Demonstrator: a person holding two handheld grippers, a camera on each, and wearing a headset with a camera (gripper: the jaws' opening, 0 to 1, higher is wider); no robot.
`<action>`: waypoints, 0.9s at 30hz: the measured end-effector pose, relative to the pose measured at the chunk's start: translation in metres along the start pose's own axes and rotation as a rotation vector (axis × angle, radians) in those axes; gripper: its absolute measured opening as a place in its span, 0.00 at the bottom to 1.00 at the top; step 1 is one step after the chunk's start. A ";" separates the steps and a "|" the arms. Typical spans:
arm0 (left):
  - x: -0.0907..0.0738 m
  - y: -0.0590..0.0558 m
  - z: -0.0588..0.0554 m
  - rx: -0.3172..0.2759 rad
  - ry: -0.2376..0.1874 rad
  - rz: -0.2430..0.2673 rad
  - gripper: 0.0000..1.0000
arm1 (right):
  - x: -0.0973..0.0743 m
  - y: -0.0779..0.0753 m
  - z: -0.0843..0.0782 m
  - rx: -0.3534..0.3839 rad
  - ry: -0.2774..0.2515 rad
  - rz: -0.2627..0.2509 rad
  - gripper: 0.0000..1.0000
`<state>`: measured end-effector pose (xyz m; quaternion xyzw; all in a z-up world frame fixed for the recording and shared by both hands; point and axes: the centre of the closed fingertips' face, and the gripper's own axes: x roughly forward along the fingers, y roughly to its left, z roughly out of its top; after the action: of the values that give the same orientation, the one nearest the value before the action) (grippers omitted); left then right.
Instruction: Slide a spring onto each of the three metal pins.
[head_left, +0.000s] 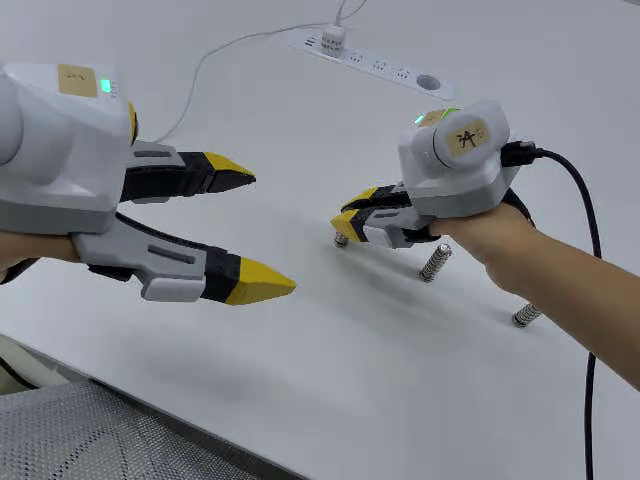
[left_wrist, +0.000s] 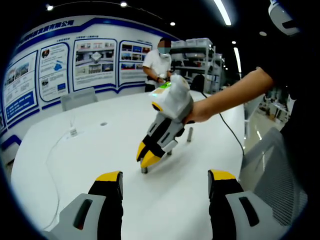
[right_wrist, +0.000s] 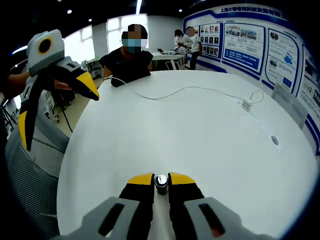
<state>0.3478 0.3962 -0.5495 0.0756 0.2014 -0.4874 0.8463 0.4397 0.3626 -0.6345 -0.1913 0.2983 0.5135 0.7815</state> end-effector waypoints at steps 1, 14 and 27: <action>0.000 -0.001 0.000 -0.001 0.001 -0.002 0.71 | 0.000 0.000 0.000 -0.003 0.001 0.000 0.12; 0.000 -0.005 0.000 0.004 0.008 -0.011 0.71 | -0.005 -0.002 0.005 -0.038 0.002 -0.015 0.20; -0.003 0.003 0.033 -0.036 -0.110 0.022 0.71 | -0.054 0.008 0.026 -0.011 -0.112 0.030 0.28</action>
<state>0.3576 0.3893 -0.5182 0.0357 0.1624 -0.4778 0.8626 0.4234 0.3438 -0.5792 -0.1622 0.2539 0.5367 0.7882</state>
